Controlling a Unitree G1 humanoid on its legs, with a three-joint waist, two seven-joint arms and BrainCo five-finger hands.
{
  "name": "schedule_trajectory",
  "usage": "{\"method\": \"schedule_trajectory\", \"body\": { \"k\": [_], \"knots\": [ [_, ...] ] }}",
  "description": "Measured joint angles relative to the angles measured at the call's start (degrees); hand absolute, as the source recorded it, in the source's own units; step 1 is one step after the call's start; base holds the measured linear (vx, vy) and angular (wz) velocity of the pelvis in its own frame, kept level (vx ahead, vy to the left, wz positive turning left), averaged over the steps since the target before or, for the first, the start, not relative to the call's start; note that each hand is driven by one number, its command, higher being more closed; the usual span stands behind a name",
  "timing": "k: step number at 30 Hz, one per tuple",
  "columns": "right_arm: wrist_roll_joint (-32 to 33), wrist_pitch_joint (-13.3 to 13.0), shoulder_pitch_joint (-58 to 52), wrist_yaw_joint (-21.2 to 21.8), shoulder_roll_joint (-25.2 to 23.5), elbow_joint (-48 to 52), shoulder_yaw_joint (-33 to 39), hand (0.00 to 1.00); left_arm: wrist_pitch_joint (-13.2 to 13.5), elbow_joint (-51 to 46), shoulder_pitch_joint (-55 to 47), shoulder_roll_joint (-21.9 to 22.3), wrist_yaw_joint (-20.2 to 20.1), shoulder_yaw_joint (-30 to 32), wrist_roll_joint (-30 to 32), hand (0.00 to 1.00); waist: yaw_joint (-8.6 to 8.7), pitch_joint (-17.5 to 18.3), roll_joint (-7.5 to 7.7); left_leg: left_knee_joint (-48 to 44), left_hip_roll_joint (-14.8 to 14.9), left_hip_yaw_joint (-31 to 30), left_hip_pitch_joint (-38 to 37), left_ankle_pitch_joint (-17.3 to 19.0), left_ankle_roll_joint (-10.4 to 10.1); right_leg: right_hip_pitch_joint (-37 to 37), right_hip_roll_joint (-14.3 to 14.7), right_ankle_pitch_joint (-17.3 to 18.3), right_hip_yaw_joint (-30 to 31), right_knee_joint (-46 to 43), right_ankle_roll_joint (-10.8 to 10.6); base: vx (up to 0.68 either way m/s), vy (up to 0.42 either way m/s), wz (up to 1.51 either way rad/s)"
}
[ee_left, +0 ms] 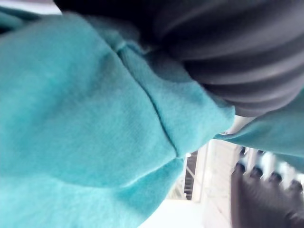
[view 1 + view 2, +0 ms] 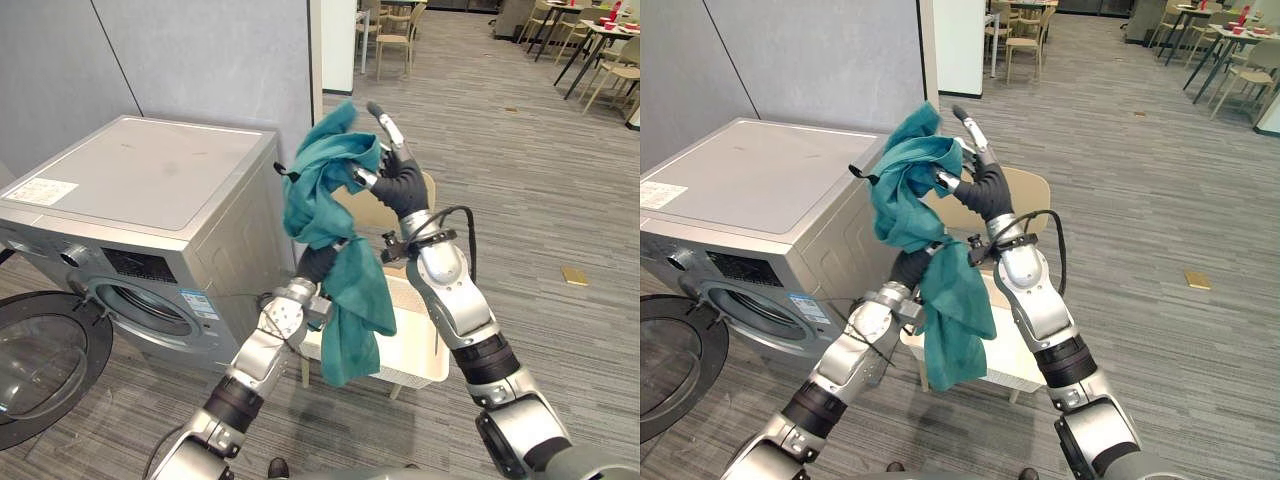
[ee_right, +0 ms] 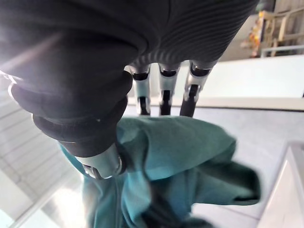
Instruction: Pick up the laundry basket with both hands and put the clothes into the washing machine.
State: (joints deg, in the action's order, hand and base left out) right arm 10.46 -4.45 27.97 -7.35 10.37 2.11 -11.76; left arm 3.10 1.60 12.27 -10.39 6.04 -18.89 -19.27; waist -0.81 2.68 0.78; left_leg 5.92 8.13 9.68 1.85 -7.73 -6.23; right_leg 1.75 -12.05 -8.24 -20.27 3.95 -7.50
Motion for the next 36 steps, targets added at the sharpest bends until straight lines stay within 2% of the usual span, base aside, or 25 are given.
{"method": "schedule_trajectory", "body": {
  "k": [7, 10, 13, 15, 16, 17, 18, 19, 20, 21, 22, 23, 24, 25, 26, 27, 28, 29, 30, 31, 32, 33, 34, 35, 36],
  "knots": [
    [-4.3, 0.4, -9.1, -0.2, 0.3, 6.2, 9.2, 0.00, 0.2, -13.8, -15.9, 0.8, 0.1, 13.2, 0.2, 1.00, -0.14, 0.1, -0.05, 0.0, 0.8, -0.2, -0.6, 0.8, -1.1, -0.8, 0.7, 0.2, -0.1, 0.3, 0.0, 0.00, 0.000, 0.00],
    [-4.8, 0.5, -10.8, -0.2, 0.4, 6.2, 11.0, 0.00, 0.6, -18.9, -22.2, 4.3, 0.2, 19.4, 0.2, 1.00, -1.05, 0.1, -0.12, -0.5, 1.8, -0.5, -0.3, 0.8, -1.1, -0.9, 1.8, 0.5, -0.3, 0.2, 0.4, 0.00, -0.020, 0.03],
    [-6.7, 0.5, -12.2, -0.4, 3.5, 6.2, 17.0, 0.00, 1.4, -19.6, -23.4, 7.7, 0.4, 22.5, 0.1, 1.00, -1.59, -0.6, -0.36, -5.8, 1.8, -6.7, 5.5, 1.3, -1.2, -2.1, 1.9, 1.3, -6.1, -0.1, 0.5, -0.05, -0.028, 0.95],
    [-6.8, 0.6, -12.2, -1.5, 5.9, 6.1, 21.8, 0.00, 1.8, -20.0, -24.0, 9.6, 0.7, 24.7, 0.1, 1.00, -2.45, -1.4, -1.19, -8.1, 1.8, -9.6, 7.7, 1.4, -1.1, -2.5, 2.0, 2.4, -9.7, -2.1, 0.9, -0.05, -0.011, 1.04],
    [-8.4, 0.6, -12.2, -2.3, 7.2, 6.2, 25.5, 0.00, 1.8, -21.6, -25.4, 11.0, 1.7, 26.5, 0.1, 1.00, -3.26, -2.1, -2.15, -8.4, 2.3, -9.1, 8.7, 4.2, 2.5, -2.8, 1.9, 3.6, -12.1, -4.9, 1.2, -0.10, -0.017, 1.09],
    [-9.0, 0.7, -12.6, -2.7, 7.3, 6.4, 28.3, 0.00, 2.2, -22.4, -26.0, 11.3, 1.9, 27.5, 0.2, 1.00, -2.74, -2.5, -2.08, -9.4, 3.0, -5.8, 9.1, 7.8, 7.8, -3.6, 1.9, 4.6, -13.1, -5.5, 1.4, -0.05, -0.029, 1.20],
    [-9.1, 0.7, -12.7, -2.8, 7.5, 6.7, 30.4, 0.00, 2.6, -22.6, -26.0, 11.3, 2.0, 28.1, 0.2, 1.00, -2.44, -2.7, -0.72, -11.1, 3.3, -3.0, 9.3, 9.6, 10.5, -4.3, 1.4, 5.4, -13.2, -5.1, 1.6, -0.09, -0.013, 1.34],
    [-9.7, 0.7, -12.3, -3.6, 8.4, 7.3, 34.4, 0.00, 3.4, -23.6, -26.3, 11.8, 2.3, 28.7, 0.2, 1.00, -2.30, -3.7, -0.24, -20.8, 6.8, 3.3, 13.7, 12.3, 13.8, -4.7, -0.1, 6.2, -16.4, -5.9, 2.3, -0.07, 0.051, 0.92],
    [-10.6, 0.9, -12.5, -4.6, 8.0, 8.9, 36.8, 0.00, 3.9, -24.1, -27.7, 12.3, 2.4, 29.2, 0.2, 1.00, -3.36, -3.9, -0.51, -34.3, 10.5, 8.1, 16.1, 12.7, 14.4, -4.6, -1.5, 6.4, -17.3, -8.5, 2.1, -0.09, 0.087, 0.62],
    [-10.8, 1.0, -12.8, -5.2, 7.5, 10.1, 37.3, 0.00, 3.9, -24.1, -28.5, 12.5, 2.4, 29.4, 0.2, 1.00, -3.30, -3.9, -0.72, -40.1, 11.8, 9.8, 16.0, 13.0, 14.7, -5.0, -2.0, 6.6, -17.4, -9.0, 1.8, -0.01, 0.110, 0.17],
    [-11.1, 1.0, -14.3, -5.7, 7.1, 13.3, 37.9, 0.00, 4.0, -24.2, -29.6, 12.9, 2.3, 29.5, 0.2, 1.00, -3.09, -3.6, -1.68, -45.9, 13.2, 11.5, 15.1, 13.2, 15.1, -6.1, -2.2, 6.9, -17.9, -9.1, 1.2, 0.04, 0.125, 0.42],
    [-11.2, 0.7, -17.1, -6.4, 6.9, 18.5, 39.1, 0.00, 4.1, -24.7, -30.8, 14.1, 2.2, 29.3, 0.2, 1.00, -2.29, -3.1, -3.85, -44.3, 13.5, 11.7, 13.9, 13.7, 11.7, -6.8, -1.3, 7.7, -19.5, -9.9, -0.1, 0.06, 0.197, 0.99],
    [-12.2, 0.1, -18.4, -7.3, 5.4, 22.5, 41.2, 0.00, 4.1, -25.4, -31.5, 14.2, 1.8, 29.5, 0.2, 1.00, 0.00, -2.7, -4.33, -37.0, 10.7, 10.9, 13.2, 17.0, 6.3, -6.3, -2.5, 8.5, -21.9, -10.3, -1.3, 0.05, 0.212, 1.19],
    [-12.9, -0.2, -18.4, -7.5, 4.6, 23.6, 42.1, 0.00, 4.1, -25.9, -31.5, 14.2, 1.7, 29.6, 0.2, 1.00, 0.78, -2.7, -4.23, -33.0, 10.1, 11.4, 12.4, 19.3, 4.6, -5.4, -2.9, 8.4, -23.1, -10.2, -1.5, 0.03, 0.237, 1.11],
    [-13.6, -0.5, -18.4, -7.6, 2.3, 24.0, 42.8, 0.00, 4.2, -26.2, -30.9, 14.1, 1.6, 30.1, 0.2, 1.00, 0.79, -3.6, -3.36, -35.3, 10.9, 13.8, 13.6, 19.8, 4.2, -4.7, -4.0, 7.5, -23.9, -10.1, -1.4, -0.01, 0.191, 0.60],
    [-14.7, 0.1, -18.7, -7.6, 0.7, 24.0, 42.6, 0.00, 4.0, -25.9, -31.5, 14.6, 1.6, 30.1, 0.3, 1.00, -0.21, -4.0, -3.48, -35.5, 11.0, 13.4, 14.1, 19.7, 2.7, -5.0, -3.6, 6.2, -24.0, -10.0, -2.3, -0.01, 0.189, 0.46],
    [-15.8, 0.3, -18.8, -7.7, -0.3, 24.0, 41.9, 0.00, 4.0, -25.8, -31.7, 14.7, 1.7, 30.1, 0.2, 1.00, -0.21, -4.2, -3.00, -36.0, 10.2, 12.4, 14.4, 19.9, 2.9, -5.5, -4.2, 5.9, -24.4, -9.8, -2.2, 0.00, 0.217, 0.56],
    [-17.7, 0.4, -18.9, -7.8, -1.5, 24.1, 40.8, 0.00, 3.9, -25.7, -32.3, 14.7, 1.7, 30.0, 0.2, 1.00, -0.13, -4.2, -2.30, -37.1, 8.1, 10.9, 15.4, 21.1, 3.8, -6.4, -5.6, 5.9, -25.6, -10.4, -2.6, 0.06, 0.305, 0.81],
    [-19.4, 0.4, -19.0, -7.8, -1.7, 24.1, 40.4, 0.00, 3.9, -25.5, -32.6, 14.8, 1.6, 29.5, 0.2, 1.00, -0.35, -4.6, -1.92, -38.4, 5.7, 9.4, 15.6, 22.6, 4.9, -6.9, -8.7, 6.7, -26.4, -14.2, -3.0, 0.13, 0.382, 0.89],
    [-20.0, 0.3, -19.1, -7.8, -1.7, 24.1, 40.4, 0.00, 3.9, -25.1, -32.6, 14.9, 1.5, 28.9, 0.2, 1.00, -0.25, -5.0, -1.72, -38.4, 4.2, 8.5, 15.1, 22.9, 5.4, -7.1, -10.8, 7.1, -26.0, -17.4, -2.6, 0.17, 0.365, 1.19],
    [-20.3, 0.4, -20.2, -8.0, -1.7, 24.2, 40.8, 0.00, 3.9, -23.7, -32.6, 14.9, 1.4, 27.3, 0.2, 1.00, 0.09, -5.7, -1.74, -37.3, 0.6, 5.8, 13.8, 23.4, 6.7, -6.2, -15.2, 7.4, -21.8, -26.3, 2.8, 0.16, 0.286, 1.53],
    [-20.4, 0.5, -22.6, -8.0, -2.0, 24.2, 41.9, 0.00, 3.8, -22.7, -33.0, 14.8, 1.3, 25.2, 0.2, 1.00, 0.87, -6.1, -2.62, -35.8, -1.5, 2.6, 12.5, 23.8, 8.0, -2.6, -15.7, 8.3, -10.1, -34.5, 10.3, 0.14, 0.186, 1.64],
    [-20.5, 0.7, -23.5, -7.8, -2.4, 24.2, 42.3, 0.00, 3.8, -22.5, -33.3, 14.7, 1.1, 24.7, 0.2, 1.00, 1.29, -6.3, -2.93, -35.4, -1.8, 1.2, 12.2, 23.9, 8.1, -1.0, -13.5, 10.6, -3.6, -36.7, 9.0, 0.15, 0.115, 1.75],
    [-21.6, 0.9, -25.3, -7.7, -3.9, 24.5, 43.1, 0.00, 3.8, -21.8, -34.0, 14.5, 0.2, 23.9, 0.2, 1.00, 2.36, -6.5, -2.71, -33.4, -3.4, -2.3, 11.2, 23.3, 9.2, 1.6, -6.5, 15.8, 9.3, -39.4, 5.6, 0.12, 0.056, 1.41],
    [-21.8, 0.9, -25.9, -7.6, -4.3, 24.9, 43.4, 0.00, 3.7, -21.4, -34.1, 14.5, 0.1, 23.6, 0.2, 1.00, 2.80, -6.6, -2.45, -32.4, -4.1, -3.4, 10.8, 23.0, 9.6, 2.6, -3.6, 17.8, 13.6, -39.7, 4.7, 0.21, 0.012, 1.61]
  ]
}}
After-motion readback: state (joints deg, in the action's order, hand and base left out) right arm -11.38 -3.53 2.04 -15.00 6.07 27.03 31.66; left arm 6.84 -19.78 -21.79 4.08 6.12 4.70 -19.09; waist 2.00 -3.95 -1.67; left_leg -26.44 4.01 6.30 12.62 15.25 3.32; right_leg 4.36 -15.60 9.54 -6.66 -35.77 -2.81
